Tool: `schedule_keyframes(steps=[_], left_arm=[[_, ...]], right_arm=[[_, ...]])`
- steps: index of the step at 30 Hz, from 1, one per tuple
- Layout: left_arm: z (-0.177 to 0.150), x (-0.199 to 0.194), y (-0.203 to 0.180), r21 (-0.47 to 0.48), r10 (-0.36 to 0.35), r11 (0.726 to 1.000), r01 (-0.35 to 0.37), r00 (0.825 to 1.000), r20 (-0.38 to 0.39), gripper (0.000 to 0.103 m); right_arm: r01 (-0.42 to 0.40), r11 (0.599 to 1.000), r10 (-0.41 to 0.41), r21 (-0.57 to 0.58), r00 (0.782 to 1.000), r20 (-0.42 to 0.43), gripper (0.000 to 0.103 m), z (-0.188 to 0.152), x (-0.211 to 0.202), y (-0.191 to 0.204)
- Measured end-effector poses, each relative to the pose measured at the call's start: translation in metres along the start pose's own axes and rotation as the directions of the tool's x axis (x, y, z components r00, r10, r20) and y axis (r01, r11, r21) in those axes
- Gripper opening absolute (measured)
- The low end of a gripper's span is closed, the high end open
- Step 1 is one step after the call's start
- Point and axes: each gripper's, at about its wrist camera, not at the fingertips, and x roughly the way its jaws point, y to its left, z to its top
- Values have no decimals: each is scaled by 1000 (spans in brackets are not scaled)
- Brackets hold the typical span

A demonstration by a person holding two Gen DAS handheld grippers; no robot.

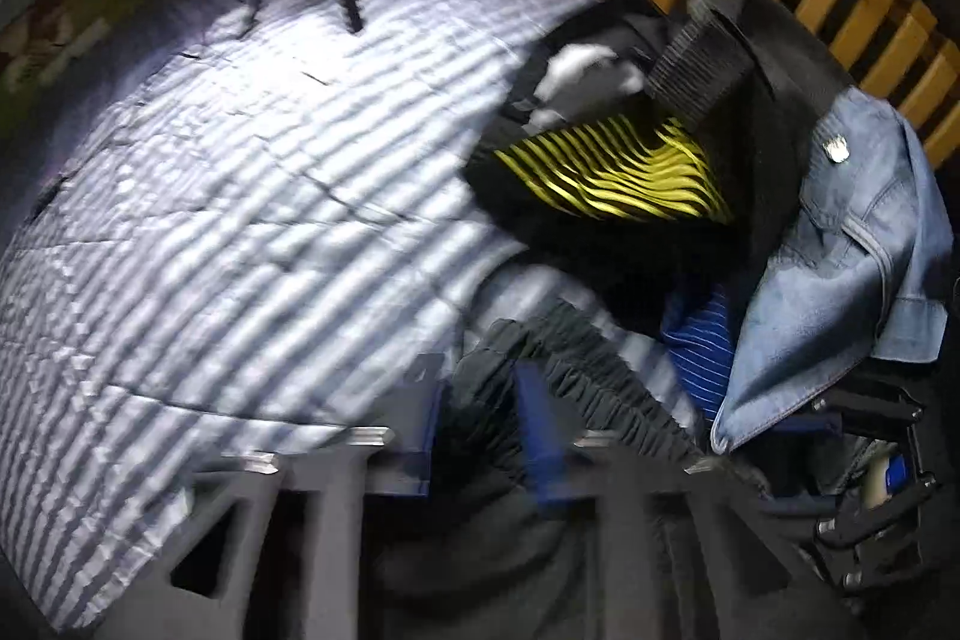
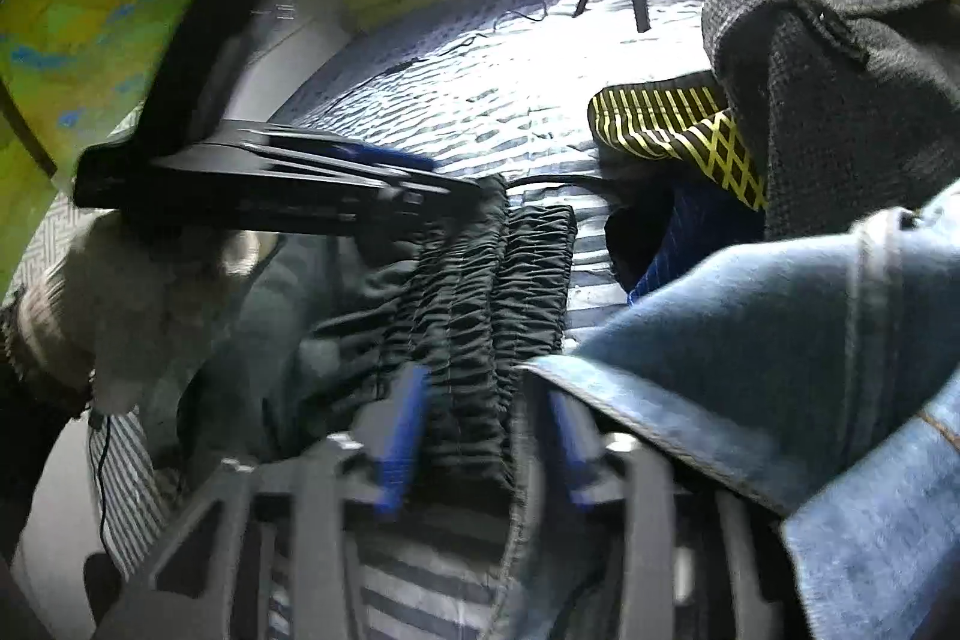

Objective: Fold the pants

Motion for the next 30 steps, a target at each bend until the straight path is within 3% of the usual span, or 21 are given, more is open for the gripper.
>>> schedule_keyframes(steps=[3,8,12,14,16,17,20,23,25,27,28,30], left_arm=[[0,-4,-12,29,-33,999,32,999,28,20],[8,-15,-24,28,-68,997,66,995,76,17],[19,20,-22,21,42,999,-43,999,28,18],[22,30,-19,-14,43,999,-43,999,4,22],[28,14,-12,-70,3,998,-3,1000,2,46],[29,3,-8,-81,-7,997,8,1000,17,51],[17,-56,12,-100,56,994,-47,995,88,53],[-23,-129,42,-180,128,979,-97,977,172,54],[-68,-170,64,-242,187,961,-137,962,200,55],[-127,-200,84,-330,249,927,-178,950,186,55],[-156,-210,89,-367,265,911,-188,949,173,55],[-218,-221,96,-437,269,880,-184,953,140,55]], right_arm=[[-26,999,26,-25,1000,-1,14,-5,-10,-4],[-43,997,44,-65,999,11,16,-9,-20,-1],[72,994,-75,-82,997,-34,14,-9,-7,1],[137,987,-140,-84,989,-38,14,-7,-6,3],[177,982,-178,-68,984,-1,17,-4,-17,10],[182,981,-179,-71,983,49,19,-3,-26,17],[208,971,-191,-116,971,146,30,-4,-39,39],[209,971,-187,-116,967,171,33,-7,-28,44],[253,962,-240,-107,964,117,33,-6,-13,40],[338,935,-340,-107,941,4,33,-8,4,30],[366,923,-371,-115,928,-20,29,-10,7,28],[376,921,-380,-105,925,-22,29,-12,-5,28]])
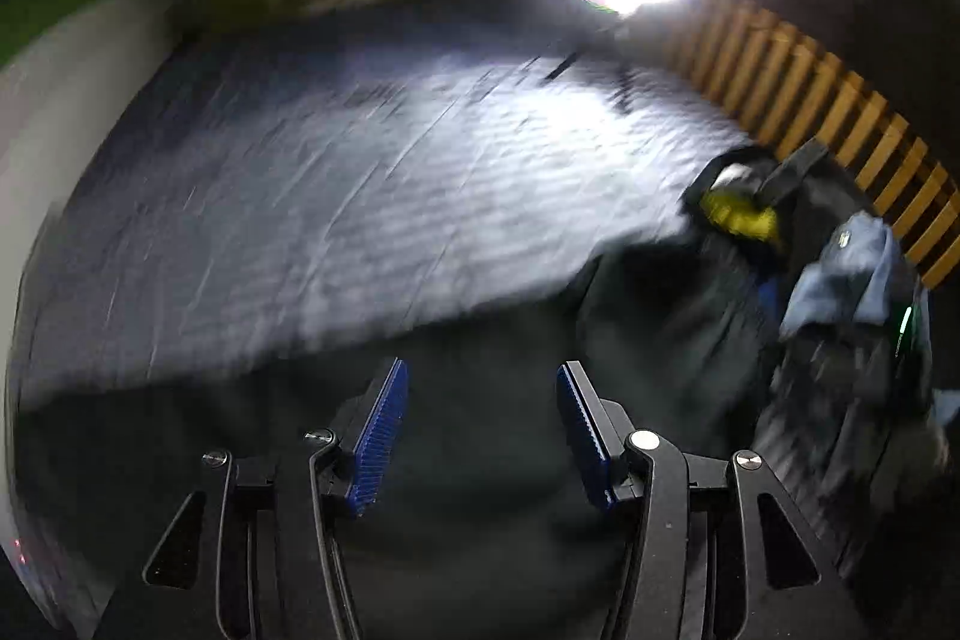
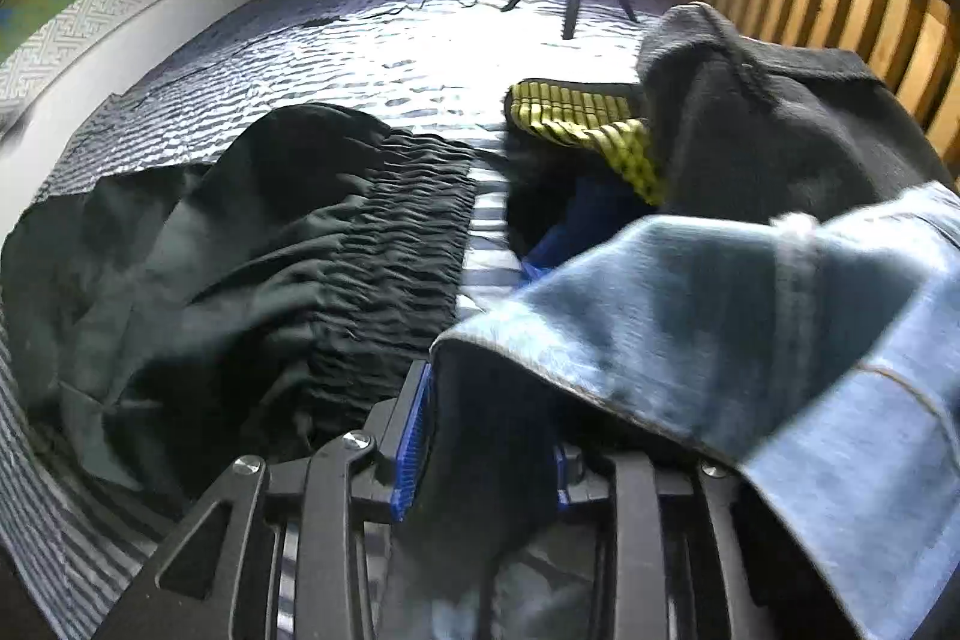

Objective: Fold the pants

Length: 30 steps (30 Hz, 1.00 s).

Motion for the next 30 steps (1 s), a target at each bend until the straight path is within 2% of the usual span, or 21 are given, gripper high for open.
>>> schedule_keyframes(steps=[2,5,7,10,12,13,14,16,17,18,19,21,22,24,26,30], left_arm=[[-56,-8,27,-78,-17,997,14,999,-35,56],[-112,0,43,-118,-26,993,17,997,-77,56],[-141,11,53,-162,-61,986,44,992,-106,56],[-164,22,63,-208,-106,975,81,988,-113,56],[-173,22,63,-207,-114,974,92,989,-97,56],[-177,20,64,-212,-123,972,102,989,-88,56],[-184,17,65,-218,-137,969,117,987,-81,56],[-193,16,64,-210,-147,969,127,985,-87,56],[-196,18,64,-209,-151,970,128,984,-99,57],[-199,23,65,-216,-160,967,133,981,-112,57],[-201,27,66,-229,-174,963,144,978,-118,58],[-203,37,68,-262,-221,947,183,967,-123,61],[-203,42,67,-269,-235,943,197,965,-115,64],[-196,47,66,-265,-252,939,220,963,-94,65],[-184,50,68,-279,-282,926,255,957,-61,65],[-150,50,77,-288,-313,909,301,950,6,65]], right_arm=[[-9,1000,9,10,1000,21,31,-5,-21,-4],[-24,1000,23,13,994,104,34,-18,-66,-7],[-50,998,42,47,988,150,36,-32,-98,-11],[-201,977,183,71,962,203,43,-45,-130,-6],[-293,956,284,20,938,198,46,-42,-133,21],[-301,953,297,-7,935,195,46,-38,-132,35],[-304,952,307,-41,932,191,46,-33,-129,56],[-359,927,373,-107,913,168,45,-23,-113,95],[-399,908,415,-129,899,137,45,-14,-96,120],[-410,899,428,-155,897,112,45,-10,-83,137],[-403,898,423,-176,901,99,45,-8,-75,146],[-328,920,350,-216,934,71,45,-3,-45,166],[-326,923,342,-203,939,45,45,-2,-33,167],[-376,920,376,-113,926,-19,45,6,-5,154],[-380,924,379,-39,925,-33,45,12,10,142],[-420,901,430,107,895,-116,45,11,48,120]])
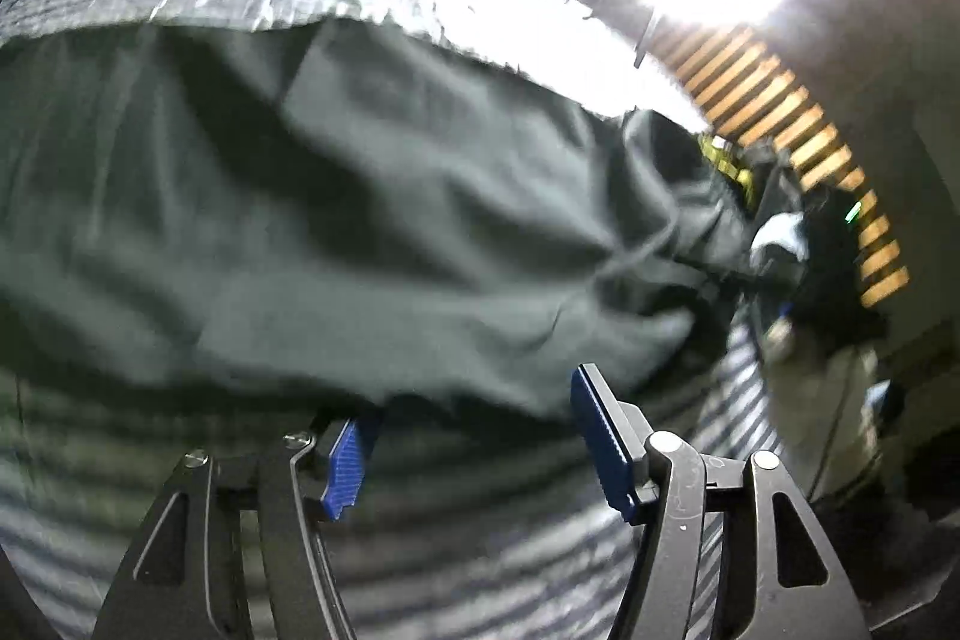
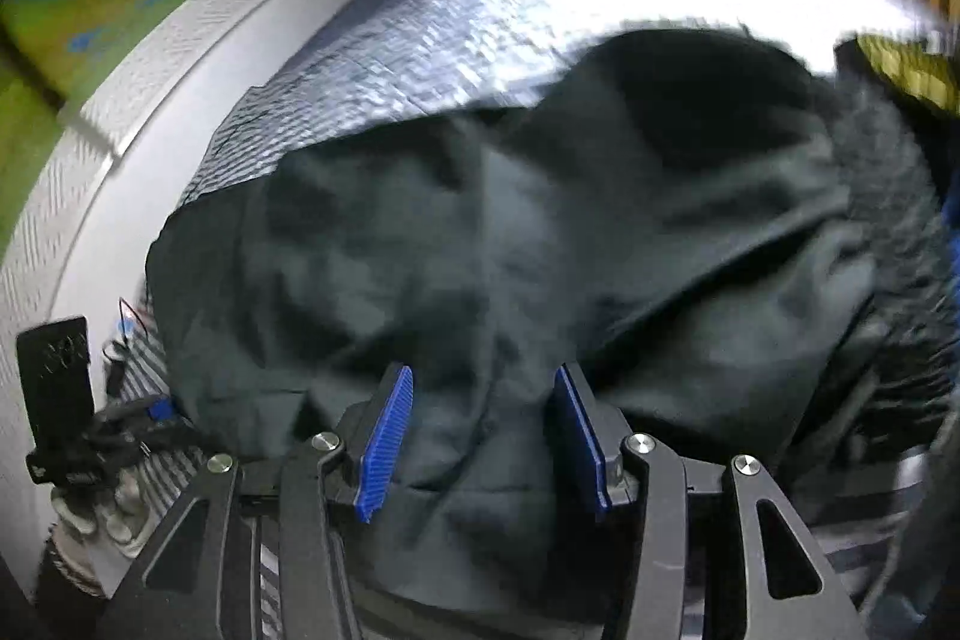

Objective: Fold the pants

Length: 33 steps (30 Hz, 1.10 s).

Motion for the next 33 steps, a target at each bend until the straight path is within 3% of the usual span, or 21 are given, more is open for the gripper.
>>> schedule_keyframes(steps=[7,13,17,20,22,24,27,33], left_arm=[[62,25,18,-73,-45,996,45,999,3,66],[82,42,32,-114,-27,993,24,999,-20,66],[84,45,31,-106,-21,994,18,999,-29,66],[84,49,28,-98,-17,995,13,999,-39,66],[83,48,27,-102,-28,995,23,999,-45,66],[80,41,26,-97,-37,995,32,998,-46,67],[73,20,23,-57,-17,998,16,1000,-25,68],[36,-8,29,-13,-30,999,29,999,-40,68]], right_arm=[[-8,1000,8,-3,1000,-15,45,2,9,-3],[8,1000,-8,-5,1000,0,45,3,4,-1],[52,995,-40,-91,991,127,45,0,-25,22],[-28,970,66,-243,987,146,45,-11,-42,59],[9,942,34,-334,992,122,45,-21,-35,81],[104,918,-70,-381,992,101,45,-28,-14,86],[120,943,-110,-309,993,50,45,-24,8,65],[118,964,-110,-238,993,47,45,-18,9,47]])
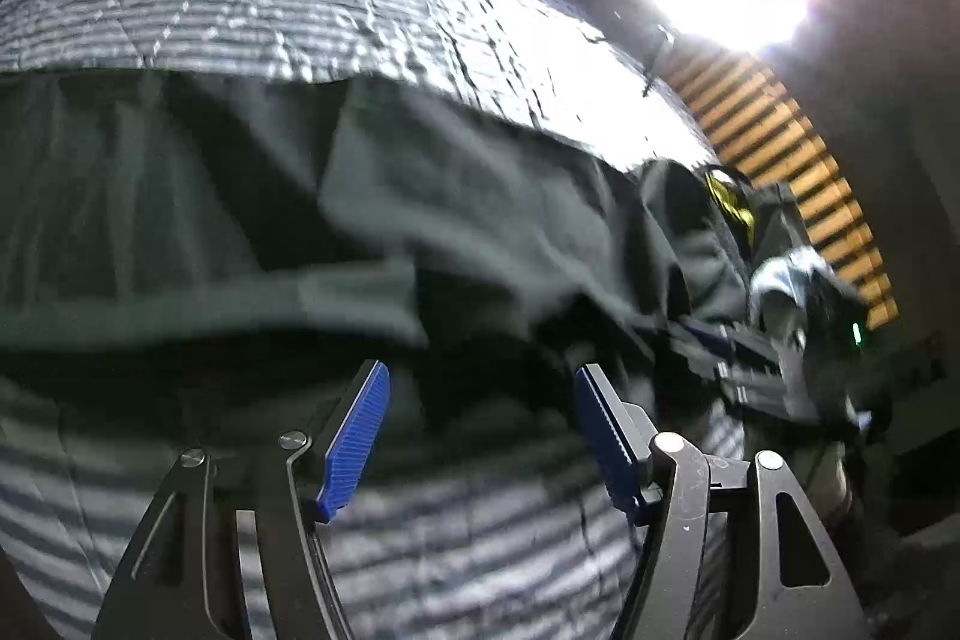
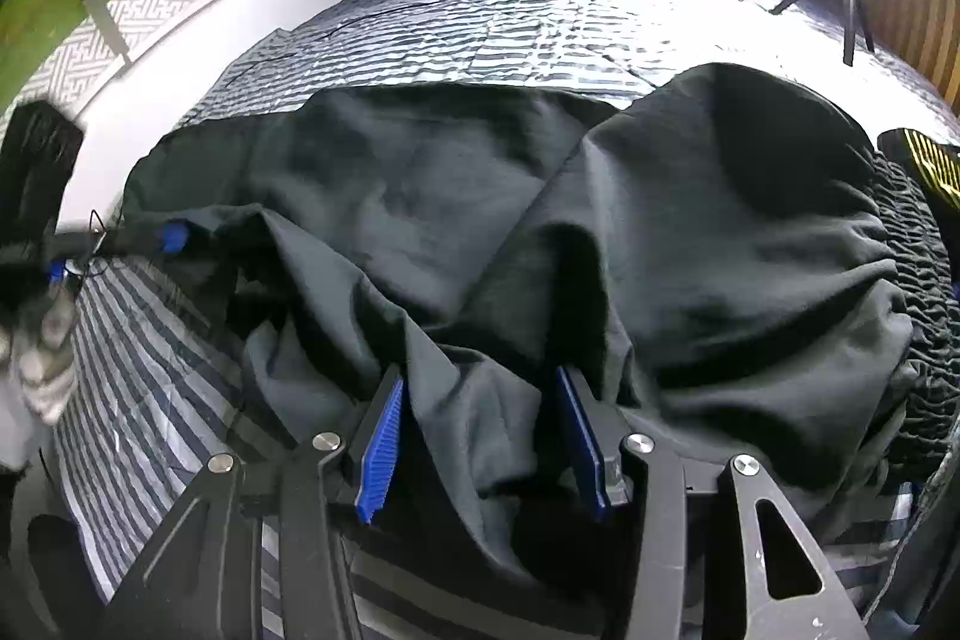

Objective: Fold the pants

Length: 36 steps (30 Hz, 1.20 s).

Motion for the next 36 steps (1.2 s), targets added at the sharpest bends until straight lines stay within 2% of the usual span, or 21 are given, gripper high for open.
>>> schedule_keyframes(steps=[4,8,13,15,17,21,26,27,28,30,32,36], left_arm=[[-7,18,-7,40,-2,999,4,999,-45,68],[11,38,-16,63,-19,998,22,999,-41,68],[44,65,-11,3,-47,999,47,997,-62,70],[49,69,-8,-39,-90,995,88,994,-65,70],[46,68,-10,-43,-120,992,117,991,-67,72],[31,74,-27,43,-71,996,77,990,-125,73],[20,77,-56,209,53,978,-30,993,-106,72],[19,79,-58,215,64,976,-39,992,-110,63],[20,81,-58,214,67,976,-41,991,-119,37],[20,83,-58,212,101,975,-73,987,-125,8],[18,79,-58,215,99,974,-72,988,-119,3],[-1,59,-68,264,135,959,-107,987,-88,1]], right_arm=[[-8,1000,8,27,1000,-5,45,4,12,2],[-8,999,8,47,1000,-4,45,3,10,0],[-33,996,33,86,999,4,45,4,6,-8],[-46,994,46,96,999,4,45,5,5,-11],[-56,993,56,105,998,6,45,5,3,-13],[-66,992,65,107,998,17,45,7,-2,-14],[-75,988,70,133,997,42,45,11,-14,-20],[-78,987,72,138,996,49,45,12,-17,-22],[-75,987,68,140,996,55,45,13,-20,-23],[-43,989,33,140,997,72,45,15,-29,-28],[-7,987,-5,161,997,75,45,17,-33,-37],[116,966,-126,232,992,28,45,14,-24,-67]])
